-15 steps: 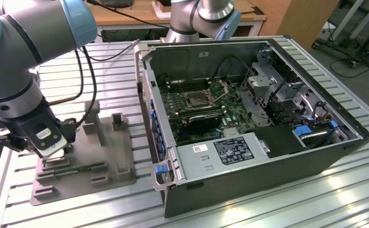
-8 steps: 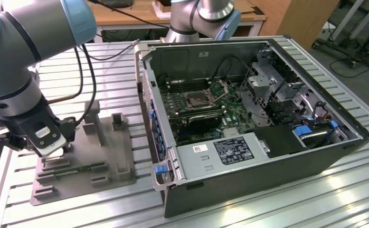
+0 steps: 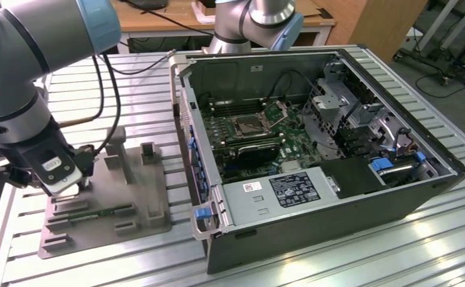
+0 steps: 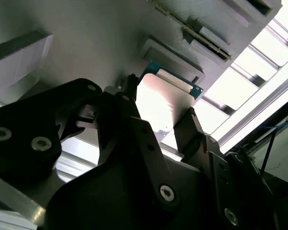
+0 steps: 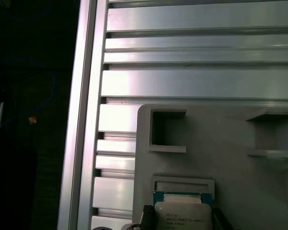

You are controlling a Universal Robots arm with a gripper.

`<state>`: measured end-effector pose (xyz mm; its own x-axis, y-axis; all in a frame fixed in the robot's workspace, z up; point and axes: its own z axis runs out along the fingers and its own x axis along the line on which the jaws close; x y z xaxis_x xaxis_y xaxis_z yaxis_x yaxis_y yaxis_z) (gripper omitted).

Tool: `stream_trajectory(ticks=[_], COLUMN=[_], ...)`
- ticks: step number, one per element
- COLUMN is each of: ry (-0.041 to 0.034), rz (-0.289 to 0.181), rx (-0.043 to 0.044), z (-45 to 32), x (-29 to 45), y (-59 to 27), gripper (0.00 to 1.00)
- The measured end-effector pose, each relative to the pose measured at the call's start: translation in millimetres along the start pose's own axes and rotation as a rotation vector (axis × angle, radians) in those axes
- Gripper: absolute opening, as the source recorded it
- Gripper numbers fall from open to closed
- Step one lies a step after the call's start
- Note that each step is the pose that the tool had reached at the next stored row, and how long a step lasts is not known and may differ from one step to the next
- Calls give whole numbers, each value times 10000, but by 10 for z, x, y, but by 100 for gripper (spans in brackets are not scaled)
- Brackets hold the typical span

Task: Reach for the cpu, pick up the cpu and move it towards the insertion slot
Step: 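Pick up the cpu and move it towards the insertion slot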

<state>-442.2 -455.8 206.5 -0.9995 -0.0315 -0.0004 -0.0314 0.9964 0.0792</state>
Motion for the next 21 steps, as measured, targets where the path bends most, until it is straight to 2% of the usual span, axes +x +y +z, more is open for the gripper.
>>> stream_trajectory(ticks=[13, 21], ry=[-1, -2], rz=[0, 0], rx=[-6, -36], z=[-23, -64], x=[0, 0], y=[2, 5], gripper=[55, 55])
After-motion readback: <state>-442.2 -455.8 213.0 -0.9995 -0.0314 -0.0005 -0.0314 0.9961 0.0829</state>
